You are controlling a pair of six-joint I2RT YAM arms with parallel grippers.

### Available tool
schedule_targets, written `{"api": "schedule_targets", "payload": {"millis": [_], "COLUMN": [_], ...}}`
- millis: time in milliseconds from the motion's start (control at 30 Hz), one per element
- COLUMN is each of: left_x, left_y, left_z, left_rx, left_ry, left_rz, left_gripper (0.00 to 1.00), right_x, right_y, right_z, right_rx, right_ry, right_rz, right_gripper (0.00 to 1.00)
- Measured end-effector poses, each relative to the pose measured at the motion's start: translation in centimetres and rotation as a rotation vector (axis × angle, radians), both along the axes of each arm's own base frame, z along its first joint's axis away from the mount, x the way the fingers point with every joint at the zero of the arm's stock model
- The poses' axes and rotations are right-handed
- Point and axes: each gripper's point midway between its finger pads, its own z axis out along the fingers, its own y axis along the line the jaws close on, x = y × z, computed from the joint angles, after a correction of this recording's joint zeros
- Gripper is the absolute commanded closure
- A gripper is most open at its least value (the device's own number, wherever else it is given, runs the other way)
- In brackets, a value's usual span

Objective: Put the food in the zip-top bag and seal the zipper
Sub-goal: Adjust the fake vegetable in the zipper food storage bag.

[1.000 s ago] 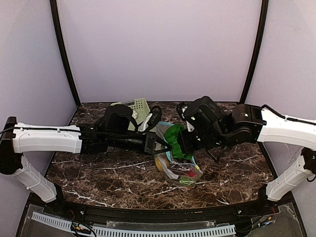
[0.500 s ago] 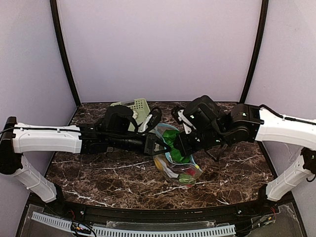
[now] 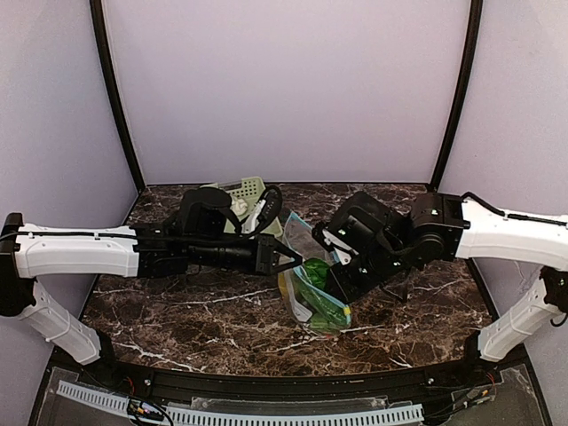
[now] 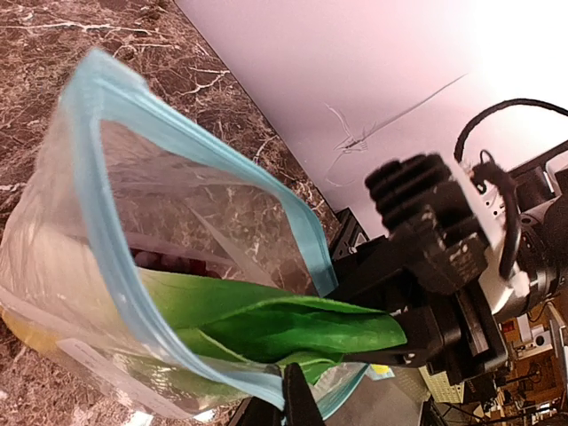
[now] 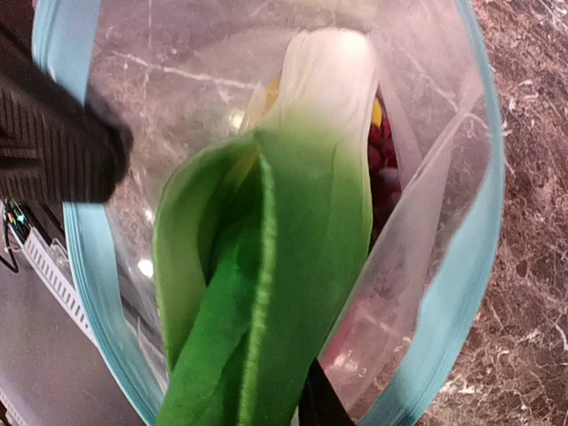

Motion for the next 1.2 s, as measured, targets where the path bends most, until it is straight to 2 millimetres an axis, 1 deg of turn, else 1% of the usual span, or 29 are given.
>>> {"api": "schedule_targets", "payload": {"millis": [67, 167, 267, 333, 433, 500, 600, 667, 700, 767, 867, 1000, 1167, 1200], "left_x": [0.2, 0.2, 0.0, -0.2, -0.6, -0.7, -1.0, -1.1, -1.1, -1.1, -1.2, -1.2, -1.2, -1.2], "left_y": [0.1, 0.0, -0.2, -0.3, -0.5, -0.6, -0.6, -0.6, -0.6, -0.6, -0.6, -0.6, -0.6, -0.6], "left_z": [-0.1, 0.1, 0.4, 0.7, 0.9, 0.9, 0.9, 0.9, 0.9, 0.9, 0.9, 0.9, 0.9, 0.9], "left_rx": [0.000, -0.011, -0.028, -0.041, -0.054, -0.055, -0.056, -0.057, -0.057, -0.058, -0.058, -0.058, -0.057, -0.058], "left_ry": [0.000, -0.002, -0.004, -0.003, -0.001, 0.002, 0.006, 0.007, 0.008, 0.008, 0.008, 0.007, 0.008, 0.007], "left_rz": [0.008, 0.007, -0.006, -0.022, -0.045, -0.056, -0.068, -0.074, -0.076, -0.079, -0.080, -0.080, -0.080, -0.080], "left_gripper": [0.99, 0.99, 0.99, 0.99, 0.99, 0.99, 0.99, 0.99, 0.99, 0.99, 0.99, 0.99, 0.99, 0.99], "right_x": [-0.7, -1.6, -2.1, -2.3, -2.5, -2.5, -2.4, -2.3, -2.2, -2.0, -1.5, -0.8, -0.6, -0.7], "right_y": [-0.5, -1.2, -1.5, -1.6, -1.4, -1.1, -0.7, -0.6, -0.6, -0.7, -0.8, -0.7, -0.8, -1.0], "right_z": [-0.6, -0.9, -0.5, 0.1, 1.5, 2.9, 5.3, 6.7, 7.4, 8.0, 7.9, 6.8, 4.8, 4.3], "right_rx": [-0.027, -0.051, -0.043, -0.024, 0.016, 0.052, 0.114, 0.150, 0.164, 0.176, 0.165, 0.126, 0.075, 0.066], "right_ry": [0.032, 0.065, 0.083, 0.087, 0.085, 0.075, 0.051, 0.034, 0.021, 0.004, -0.013, -0.020, -0.003, 0.007], "right_rz": [0.007, 0.026, 0.035, 0.040, 0.048, 0.051, 0.057, 0.057, 0.057, 0.049, 0.031, -0.005, -0.023, -0.030], "right_gripper": [0.70, 0.59, 0.51, 0.44, 0.34, 0.30, 0.24, 0.22, 0.22, 0.24, 0.28, 0.34, 0.51, 0.53]}}
